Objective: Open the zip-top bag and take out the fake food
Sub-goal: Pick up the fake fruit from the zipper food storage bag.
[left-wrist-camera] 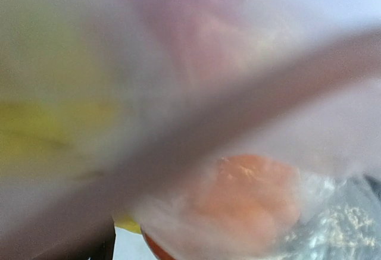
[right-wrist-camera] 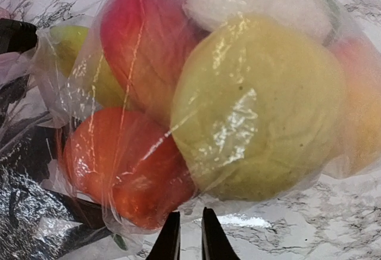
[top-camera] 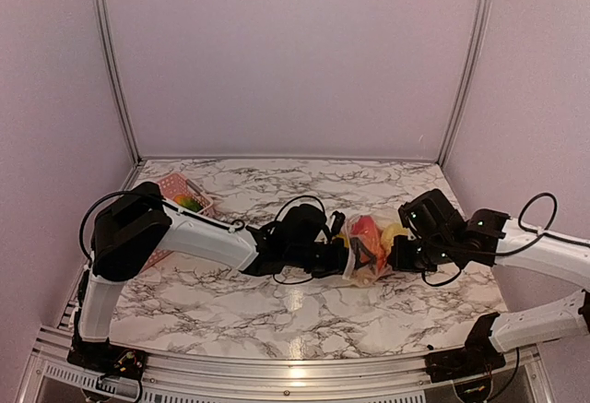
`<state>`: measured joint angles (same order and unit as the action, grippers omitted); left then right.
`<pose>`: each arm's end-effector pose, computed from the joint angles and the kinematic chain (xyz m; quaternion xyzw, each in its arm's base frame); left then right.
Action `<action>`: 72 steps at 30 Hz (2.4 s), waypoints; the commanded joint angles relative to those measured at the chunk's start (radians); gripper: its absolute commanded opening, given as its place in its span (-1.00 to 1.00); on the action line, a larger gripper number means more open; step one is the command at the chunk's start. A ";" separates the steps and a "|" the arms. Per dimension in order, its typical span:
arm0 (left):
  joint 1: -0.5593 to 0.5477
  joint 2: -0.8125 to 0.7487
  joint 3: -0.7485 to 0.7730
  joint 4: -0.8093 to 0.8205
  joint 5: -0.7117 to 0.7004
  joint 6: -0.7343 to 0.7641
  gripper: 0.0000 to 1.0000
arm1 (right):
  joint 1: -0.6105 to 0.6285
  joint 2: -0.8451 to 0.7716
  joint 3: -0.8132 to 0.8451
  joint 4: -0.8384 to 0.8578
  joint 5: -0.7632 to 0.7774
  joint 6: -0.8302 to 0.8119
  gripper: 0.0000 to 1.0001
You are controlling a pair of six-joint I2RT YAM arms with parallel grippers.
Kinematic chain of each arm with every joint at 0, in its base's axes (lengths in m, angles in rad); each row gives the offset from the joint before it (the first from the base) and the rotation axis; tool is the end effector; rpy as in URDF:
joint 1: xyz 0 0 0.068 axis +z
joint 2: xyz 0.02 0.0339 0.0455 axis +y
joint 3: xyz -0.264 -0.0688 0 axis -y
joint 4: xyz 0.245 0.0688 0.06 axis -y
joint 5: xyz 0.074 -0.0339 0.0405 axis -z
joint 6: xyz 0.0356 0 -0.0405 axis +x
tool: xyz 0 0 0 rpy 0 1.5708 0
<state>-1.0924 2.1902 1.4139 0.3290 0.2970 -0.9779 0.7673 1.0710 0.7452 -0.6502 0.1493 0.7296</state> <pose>0.2152 -0.4376 0.1529 0.1266 0.8311 -0.5169 0.1612 0.1519 0.1392 0.2332 0.0039 0.9537 0.1466 0.2626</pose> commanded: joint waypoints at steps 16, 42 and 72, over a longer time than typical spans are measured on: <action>0.035 -0.004 0.010 0.104 0.004 0.029 0.95 | 0.016 0.103 0.029 0.083 -0.007 -0.003 -0.47; 0.061 -0.204 -0.202 0.058 -0.064 0.073 0.28 | 0.016 0.031 0.066 0.007 0.056 0.012 -0.74; 0.023 -0.179 -0.216 -0.045 -0.062 0.191 0.15 | 0.195 0.423 0.573 0.102 0.027 -0.102 -0.45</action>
<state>-1.0615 1.9934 1.1786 0.2939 0.2188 -0.8165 0.9142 1.4391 1.2461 -0.5617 0.1665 0.6472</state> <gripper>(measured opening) 0.777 0.273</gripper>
